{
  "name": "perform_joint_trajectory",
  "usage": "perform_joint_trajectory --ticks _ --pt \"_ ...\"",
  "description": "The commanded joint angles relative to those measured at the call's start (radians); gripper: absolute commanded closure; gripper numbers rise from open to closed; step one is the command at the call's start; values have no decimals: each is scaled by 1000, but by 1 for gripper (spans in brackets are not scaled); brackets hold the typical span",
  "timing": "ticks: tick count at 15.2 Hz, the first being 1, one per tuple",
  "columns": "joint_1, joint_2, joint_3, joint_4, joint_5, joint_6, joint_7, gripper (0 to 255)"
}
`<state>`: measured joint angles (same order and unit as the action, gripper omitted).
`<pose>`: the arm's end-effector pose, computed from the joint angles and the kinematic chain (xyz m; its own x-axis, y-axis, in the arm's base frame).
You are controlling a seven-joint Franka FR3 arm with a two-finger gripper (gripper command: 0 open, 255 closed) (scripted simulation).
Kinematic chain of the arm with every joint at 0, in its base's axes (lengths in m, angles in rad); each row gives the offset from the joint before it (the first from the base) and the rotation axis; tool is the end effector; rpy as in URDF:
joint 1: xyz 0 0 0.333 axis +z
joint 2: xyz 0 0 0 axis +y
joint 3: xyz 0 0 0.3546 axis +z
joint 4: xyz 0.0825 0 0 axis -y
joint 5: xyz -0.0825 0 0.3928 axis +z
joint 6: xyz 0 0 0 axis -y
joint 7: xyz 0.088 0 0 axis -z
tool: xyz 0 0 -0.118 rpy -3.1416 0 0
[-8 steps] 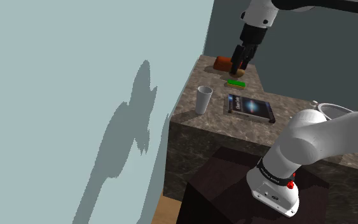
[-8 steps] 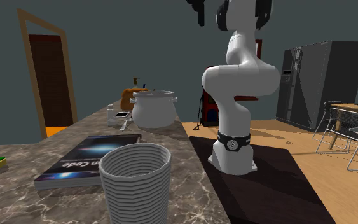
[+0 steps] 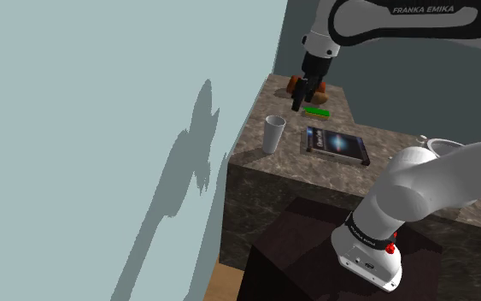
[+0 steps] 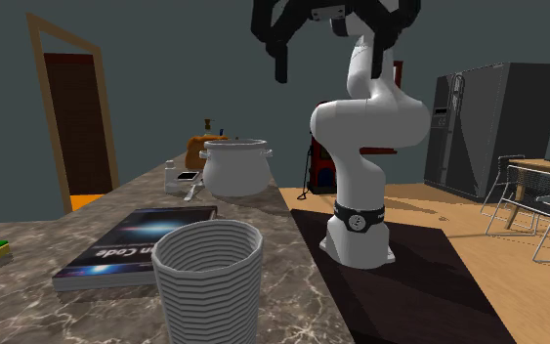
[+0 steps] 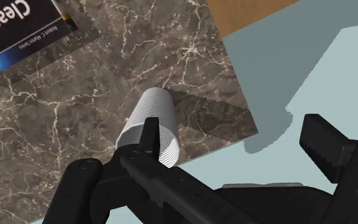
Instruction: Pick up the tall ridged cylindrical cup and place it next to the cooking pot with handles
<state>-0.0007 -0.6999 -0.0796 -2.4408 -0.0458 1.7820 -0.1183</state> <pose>0.3273 -0.0362 0.5570 0.9971 0.0642 0.0402 0.0643 -0.9979 -0.0014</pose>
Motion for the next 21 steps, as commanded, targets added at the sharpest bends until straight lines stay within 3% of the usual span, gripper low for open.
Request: perform_joint_trajectory --ticks 1,11,21 --pt "3 40 -2 -28 -15 80 -16 0" --pt "7 360 -24 -30 -91 448 -90 0" --pt "3 426 -32 -77 -98 561 -88 0"
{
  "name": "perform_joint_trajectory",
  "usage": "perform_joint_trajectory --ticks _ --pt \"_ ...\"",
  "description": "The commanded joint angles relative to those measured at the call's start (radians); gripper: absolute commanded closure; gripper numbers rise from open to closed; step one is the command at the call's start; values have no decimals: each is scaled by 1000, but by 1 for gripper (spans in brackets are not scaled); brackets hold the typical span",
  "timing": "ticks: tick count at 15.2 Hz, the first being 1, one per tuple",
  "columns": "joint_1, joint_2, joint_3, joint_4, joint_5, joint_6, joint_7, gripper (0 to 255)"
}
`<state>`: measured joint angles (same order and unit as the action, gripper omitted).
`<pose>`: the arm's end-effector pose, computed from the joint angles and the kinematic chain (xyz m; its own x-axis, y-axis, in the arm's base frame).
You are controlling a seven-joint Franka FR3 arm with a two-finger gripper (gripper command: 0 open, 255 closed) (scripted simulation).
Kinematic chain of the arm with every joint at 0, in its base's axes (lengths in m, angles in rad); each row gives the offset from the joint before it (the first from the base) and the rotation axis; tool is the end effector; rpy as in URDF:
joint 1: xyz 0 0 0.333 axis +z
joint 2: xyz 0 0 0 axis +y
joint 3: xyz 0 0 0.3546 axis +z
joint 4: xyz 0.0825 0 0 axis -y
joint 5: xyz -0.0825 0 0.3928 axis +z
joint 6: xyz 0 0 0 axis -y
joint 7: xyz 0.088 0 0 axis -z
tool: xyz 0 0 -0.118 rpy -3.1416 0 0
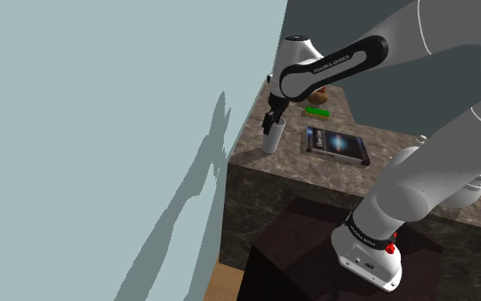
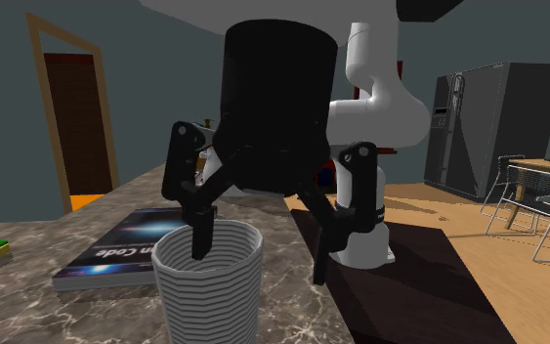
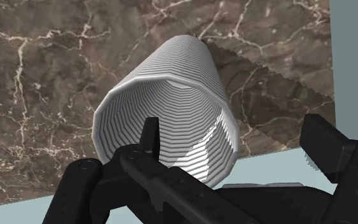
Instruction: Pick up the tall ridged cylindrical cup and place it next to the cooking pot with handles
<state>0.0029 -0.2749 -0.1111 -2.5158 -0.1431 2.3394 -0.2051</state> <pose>0.4387 -0.0515 0.4080 0.9777 0.1960 0.0755 0.1882 -0.9771 0.0993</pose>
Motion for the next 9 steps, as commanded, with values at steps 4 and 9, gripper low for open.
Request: perform_joint_trajectory --ticks 4,9 --pt "-1 1 -1 -2 0 4 -1 0" --pt "-1 2 -1 -2 0 4 -1 255"
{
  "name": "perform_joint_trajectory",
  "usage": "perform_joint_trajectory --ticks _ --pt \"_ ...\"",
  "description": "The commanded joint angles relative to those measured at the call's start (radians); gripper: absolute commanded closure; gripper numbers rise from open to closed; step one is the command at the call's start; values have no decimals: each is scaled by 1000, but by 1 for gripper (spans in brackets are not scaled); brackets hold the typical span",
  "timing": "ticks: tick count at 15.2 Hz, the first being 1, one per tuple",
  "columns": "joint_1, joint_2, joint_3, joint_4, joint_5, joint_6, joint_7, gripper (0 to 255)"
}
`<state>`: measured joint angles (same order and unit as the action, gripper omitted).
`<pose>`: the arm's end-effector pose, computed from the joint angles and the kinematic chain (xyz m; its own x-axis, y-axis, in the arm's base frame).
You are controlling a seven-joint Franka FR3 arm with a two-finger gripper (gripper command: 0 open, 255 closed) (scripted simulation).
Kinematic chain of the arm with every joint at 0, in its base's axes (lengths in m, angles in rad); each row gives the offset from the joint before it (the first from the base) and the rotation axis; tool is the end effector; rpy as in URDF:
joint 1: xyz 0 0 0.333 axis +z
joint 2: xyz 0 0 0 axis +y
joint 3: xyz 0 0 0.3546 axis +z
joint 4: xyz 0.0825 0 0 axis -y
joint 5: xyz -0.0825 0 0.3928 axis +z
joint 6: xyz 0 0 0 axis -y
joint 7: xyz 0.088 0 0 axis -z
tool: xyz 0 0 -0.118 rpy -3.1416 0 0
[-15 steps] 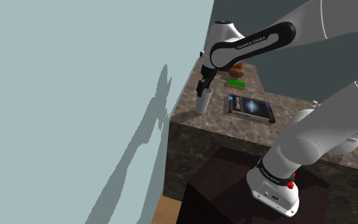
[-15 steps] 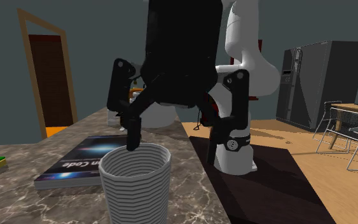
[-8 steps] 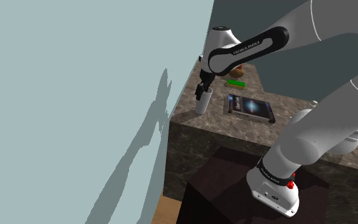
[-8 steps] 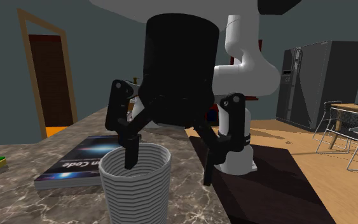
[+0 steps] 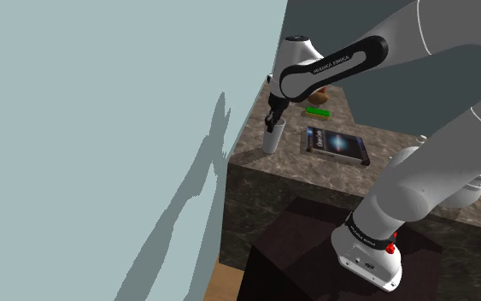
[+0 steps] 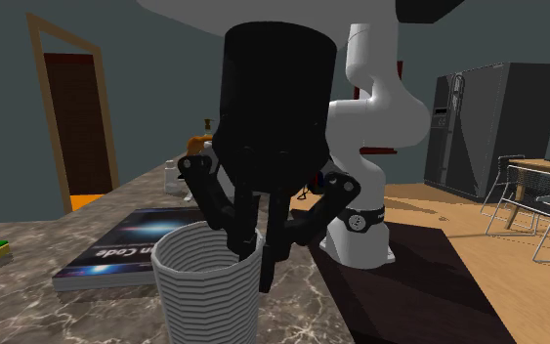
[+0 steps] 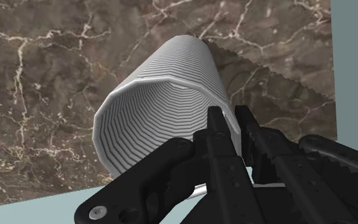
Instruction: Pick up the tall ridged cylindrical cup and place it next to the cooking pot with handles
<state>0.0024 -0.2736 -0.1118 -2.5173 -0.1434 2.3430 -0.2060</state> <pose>0.4387 -0.0519 0.4070 0.9776 0.1962 0.0762 0.1884 -0.9770 0.0994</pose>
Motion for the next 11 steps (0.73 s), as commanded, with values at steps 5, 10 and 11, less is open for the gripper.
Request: perform_joint_trajectory --ticks 5,10,11 --pt "0 0 0 0 0 0 0 255" --pt "1 -31 2 29 4 -60 -5 255" --pt "2 -37 3 37 4 -75 -6 255"
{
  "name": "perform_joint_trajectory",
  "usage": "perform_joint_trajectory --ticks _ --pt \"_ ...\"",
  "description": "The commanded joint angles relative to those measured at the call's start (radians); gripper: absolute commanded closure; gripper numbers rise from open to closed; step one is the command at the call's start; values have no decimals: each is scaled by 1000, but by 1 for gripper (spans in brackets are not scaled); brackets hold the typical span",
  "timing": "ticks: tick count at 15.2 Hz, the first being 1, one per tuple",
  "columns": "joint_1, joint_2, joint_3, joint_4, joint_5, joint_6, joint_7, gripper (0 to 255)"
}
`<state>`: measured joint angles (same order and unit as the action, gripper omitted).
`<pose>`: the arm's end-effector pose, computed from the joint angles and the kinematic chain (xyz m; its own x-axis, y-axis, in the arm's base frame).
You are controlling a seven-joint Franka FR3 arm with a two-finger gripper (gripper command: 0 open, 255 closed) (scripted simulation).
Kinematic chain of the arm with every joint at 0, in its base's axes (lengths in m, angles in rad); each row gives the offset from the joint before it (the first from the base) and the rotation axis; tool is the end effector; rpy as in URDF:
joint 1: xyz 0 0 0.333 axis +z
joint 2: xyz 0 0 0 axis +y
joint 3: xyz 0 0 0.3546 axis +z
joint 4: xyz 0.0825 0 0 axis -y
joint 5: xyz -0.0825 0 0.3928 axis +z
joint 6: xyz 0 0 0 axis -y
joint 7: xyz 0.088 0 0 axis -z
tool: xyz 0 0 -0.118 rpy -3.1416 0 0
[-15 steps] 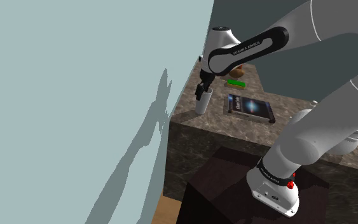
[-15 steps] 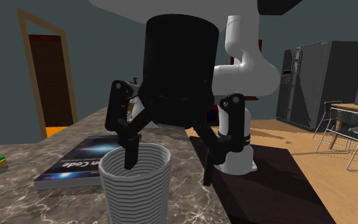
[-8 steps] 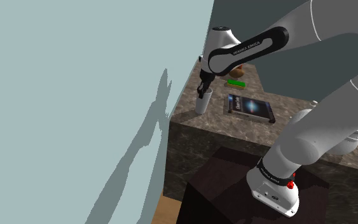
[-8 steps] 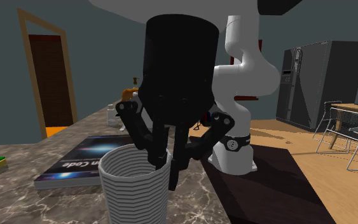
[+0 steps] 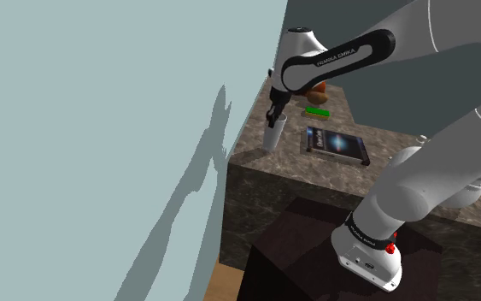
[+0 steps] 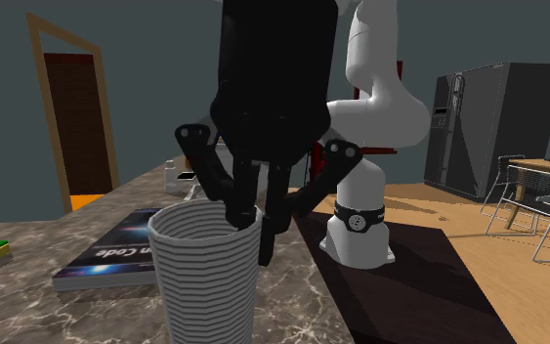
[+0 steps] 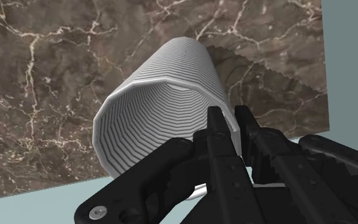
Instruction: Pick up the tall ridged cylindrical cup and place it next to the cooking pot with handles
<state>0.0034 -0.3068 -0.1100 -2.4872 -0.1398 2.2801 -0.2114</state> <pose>0.4374 -0.0523 0.4293 0.9776 0.1961 0.0764 0.1882 -0.9771 0.0995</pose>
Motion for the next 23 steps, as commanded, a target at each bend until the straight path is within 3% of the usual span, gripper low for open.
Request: perform_joint_trajectory --ticks 1,23 --pt "1 -11 1 15 2 -27 -2 255" --pt "7 -93 13 244 19 -337 -25 255"
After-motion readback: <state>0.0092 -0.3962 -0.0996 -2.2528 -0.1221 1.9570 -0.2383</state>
